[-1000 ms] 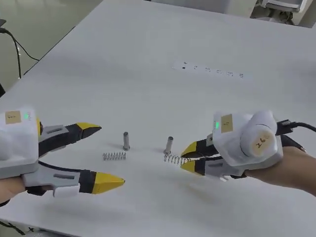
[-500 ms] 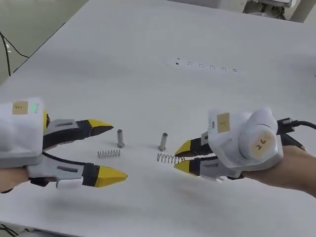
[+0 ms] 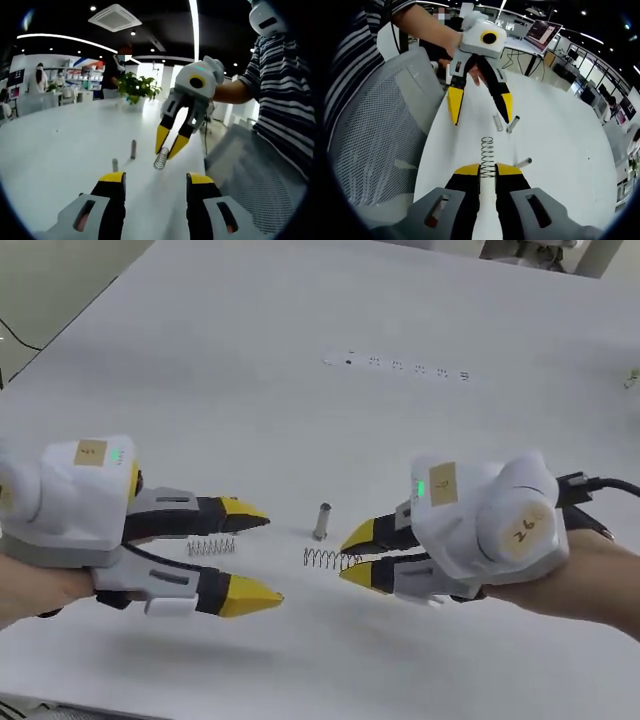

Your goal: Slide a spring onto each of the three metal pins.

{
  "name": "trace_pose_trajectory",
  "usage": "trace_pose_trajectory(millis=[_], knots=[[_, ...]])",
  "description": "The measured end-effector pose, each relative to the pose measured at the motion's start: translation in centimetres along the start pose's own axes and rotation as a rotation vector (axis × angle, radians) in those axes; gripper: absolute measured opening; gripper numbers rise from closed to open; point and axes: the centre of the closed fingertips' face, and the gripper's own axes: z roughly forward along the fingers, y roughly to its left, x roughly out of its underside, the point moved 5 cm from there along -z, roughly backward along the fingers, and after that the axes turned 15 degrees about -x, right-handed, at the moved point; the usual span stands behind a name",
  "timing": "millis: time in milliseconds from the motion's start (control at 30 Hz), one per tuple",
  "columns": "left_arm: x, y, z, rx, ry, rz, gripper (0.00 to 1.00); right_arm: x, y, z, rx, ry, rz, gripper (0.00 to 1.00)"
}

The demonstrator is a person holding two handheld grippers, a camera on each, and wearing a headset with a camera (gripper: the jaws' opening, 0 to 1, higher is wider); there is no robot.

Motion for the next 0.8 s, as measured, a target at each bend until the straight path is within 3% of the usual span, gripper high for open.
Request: trace_pose_trajectory(millis=[433,800], knots=[[-0.3,-2.1,3.0,0.092,-0.008,0.034,0.19,0.0,0.2,-0.2,0.007,-0.004,0.017,0.08],[-0.9,-2.1,3.5,0.099,-0.025,0.029,0.1,0.2,0.5,-0.4,0.008,-0.011,0.017,0.08]])
